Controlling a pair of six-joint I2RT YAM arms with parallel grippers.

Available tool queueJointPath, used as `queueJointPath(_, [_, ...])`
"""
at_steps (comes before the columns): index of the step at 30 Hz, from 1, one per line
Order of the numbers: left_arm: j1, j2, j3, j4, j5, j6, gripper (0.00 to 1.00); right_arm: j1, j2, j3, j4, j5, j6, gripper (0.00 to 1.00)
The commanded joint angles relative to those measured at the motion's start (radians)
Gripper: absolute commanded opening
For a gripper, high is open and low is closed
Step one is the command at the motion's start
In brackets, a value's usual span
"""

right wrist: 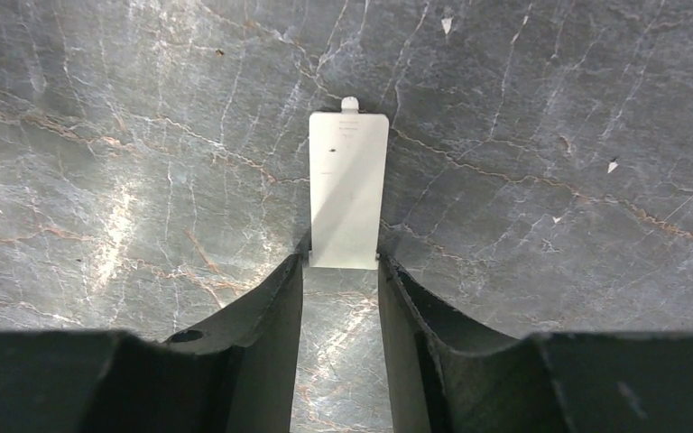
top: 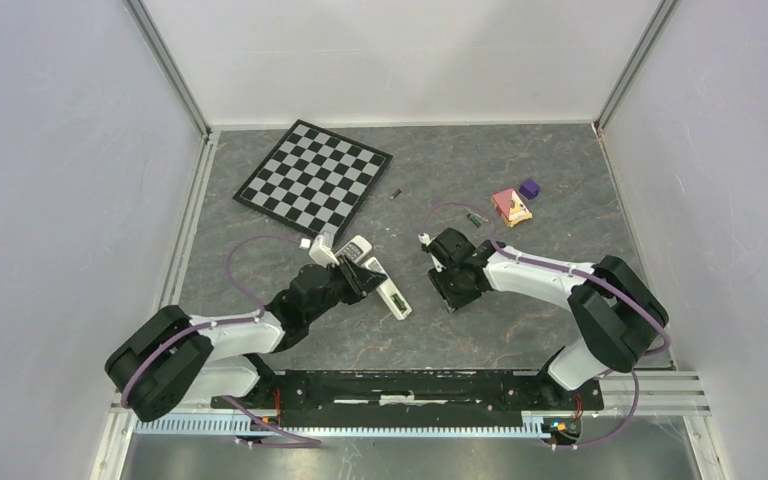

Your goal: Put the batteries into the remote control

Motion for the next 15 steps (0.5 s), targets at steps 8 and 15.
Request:
queueJointPath(8, [-0.065, 0.246, -0.031, 0.302, -0.169, -0.203, 0.02, -0.021, 0.054, -0.094, 0.099, -0.006, -0.037, 0.31])
queueJointPath(15, [-0.078, 0.328, -0.085, 0.385, -0.253, -0.315, 0.1, -0.024, 0.022, -0.087, 0.098, 0.005, -0.045, 0.3])
